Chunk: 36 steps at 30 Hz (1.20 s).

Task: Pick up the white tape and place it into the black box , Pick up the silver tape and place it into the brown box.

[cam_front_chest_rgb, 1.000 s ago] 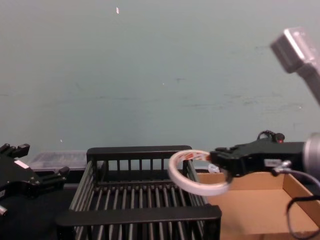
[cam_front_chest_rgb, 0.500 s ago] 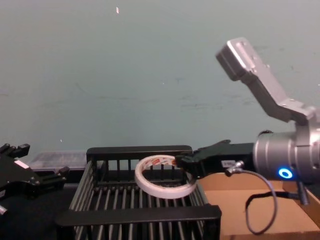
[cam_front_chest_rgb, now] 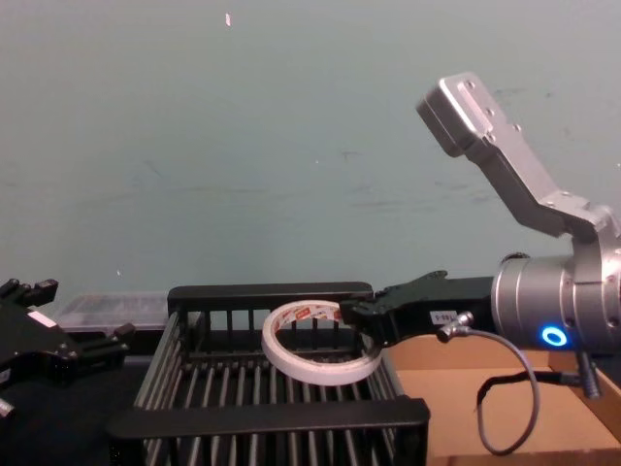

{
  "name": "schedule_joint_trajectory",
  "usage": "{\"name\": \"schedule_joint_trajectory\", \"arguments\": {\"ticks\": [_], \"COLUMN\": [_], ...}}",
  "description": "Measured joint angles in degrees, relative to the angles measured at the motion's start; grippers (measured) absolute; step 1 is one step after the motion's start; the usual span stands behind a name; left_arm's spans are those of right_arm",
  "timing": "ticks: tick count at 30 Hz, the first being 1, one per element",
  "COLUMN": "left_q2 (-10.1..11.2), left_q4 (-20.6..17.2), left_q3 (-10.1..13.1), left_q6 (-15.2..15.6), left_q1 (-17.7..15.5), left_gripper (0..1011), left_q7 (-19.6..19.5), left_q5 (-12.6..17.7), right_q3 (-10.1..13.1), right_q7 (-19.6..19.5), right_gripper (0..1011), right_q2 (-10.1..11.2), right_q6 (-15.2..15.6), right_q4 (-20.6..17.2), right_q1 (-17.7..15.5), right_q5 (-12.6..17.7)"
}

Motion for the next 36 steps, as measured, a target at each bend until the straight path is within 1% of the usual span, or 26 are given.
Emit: {"name": "schedule_joint_trajectory", "arguments": {"ticks": [2, 4, 5, 6, 8, 10, 11, 13, 17, 18, 19, 20, 21, 22, 24, 26, 28, 29, 31, 32, 36], "left_q2": [0.00, 0.00, 0.00, 0.00, 0.00, 0.00, 0.00, 0.00, 0.00, 0.00, 0.00, 0.00, 0.00, 0.00, 0.00, 0.00, 0.00, 0.00, 0.00, 0.00, 0.00], "left_q4": [0.00, 0.00, 0.00, 0.00, 0.00, 0.00, 0.00, 0.00, 0.00, 0.00, 0.00, 0.00, 0.00, 0.00, 0.00, 0.00, 0.00, 0.00, 0.00, 0.00, 0.00], "left_q3": [0.00, 0.00, 0.00, 0.00, 0.00, 0.00, 0.00, 0.00, 0.00, 0.00, 0.00, 0.00, 0.00, 0.00, 0.00, 0.00, 0.00, 0.00, 0.00, 0.00, 0.00], "left_q6": [0.00, 0.00, 0.00, 0.00, 0.00, 0.00, 0.00, 0.00, 0.00, 0.00, 0.00, 0.00, 0.00, 0.00, 0.00, 0.00, 0.00, 0.00, 0.00, 0.00, 0.00], "left_q1": [0.00, 0.00, 0.00, 0.00, 0.00, 0.00, 0.00, 0.00, 0.00, 0.00, 0.00, 0.00, 0.00, 0.00, 0.00, 0.00, 0.00, 0.00, 0.00, 0.00, 0.00], "left_gripper": [1001, 1001, 1001, 1001, 1001, 1001, 1001, 1001, 1001, 1001, 1001, 1001, 1001, 1001, 1001, 1001, 1002, 1001, 1001, 1001, 1001], "left_q7": [0.00, 0.00, 0.00, 0.00, 0.00, 0.00, 0.00, 0.00, 0.00, 0.00, 0.00, 0.00, 0.00, 0.00, 0.00, 0.00, 0.00, 0.00, 0.00, 0.00, 0.00], "left_q5": [0.00, 0.00, 0.00, 0.00, 0.00, 0.00, 0.00, 0.00, 0.00, 0.00, 0.00, 0.00, 0.00, 0.00, 0.00, 0.00, 0.00, 0.00, 0.00, 0.00, 0.00], "right_q3": [0.03, 0.05, 0.06, 0.06, 0.07, 0.08, 0.08, 0.09, 0.11, 0.12, 0.12, 0.13, 0.13, 0.14, 0.14, 0.15, 0.15, 0.15, 0.15, 0.15, 0.18], "right_q7": [-0.01, -0.01, -0.01, -0.01, -0.02, -0.02, -0.03, -0.04, -0.05, -0.05, -0.05, -0.05, -0.05, -0.05, -0.05, -0.05, -0.05, -0.05, -0.05, -0.05, -0.11], "right_gripper": [91, 125, 185, 201, 279, 311, 378, 417, 539, 599, 599, 640, 656, 711, 757, 830, 867, 918, 948, 993, 1002], "right_q2": [0.05, 0.09, 0.10, 0.10, 0.14, 0.16, 0.16, 0.17, 0.18, 0.19, 0.20, 0.20, 0.20, 0.21, 0.21, 0.23, 0.24, 0.25, 0.25, 0.25, 0.26], "right_q6": [0.00, 0.00, 0.00, 0.00, 0.00, 0.01, 0.01, 0.02, 0.04, 0.05, 0.05, 0.06, 0.06, 0.07, 0.08, 0.09, 0.09, 0.09, 0.09, 0.09, 0.10], "right_q4": [-0.07, -0.13, -0.17, -0.17, -0.23, -0.25, -0.26, -0.29, -0.32, -0.33, -0.33, -0.33, -0.33, -0.34, -0.35, -0.36, -0.37, -0.38, -0.39, -0.40, -0.50], "right_q1": [-0.06, -0.10, -0.12, -0.12, -0.15, -0.17, -0.17, -0.18, -0.21, -0.22, -0.22, -0.22, -0.23, -0.23, -0.24, -0.26, -0.27, -0.27, -0.27, -0.27, -0.33], "right_q5": [0.03, 0.07, 0.10, 0.10, 0.14, 0.16, 0.17, 0.18, 0.20, 0.21, 0.22, 0.22, 0.23, 0.24, 0.25, 0.26, 0.27, 0.27, 0.28, 0.28, 0.24]}}
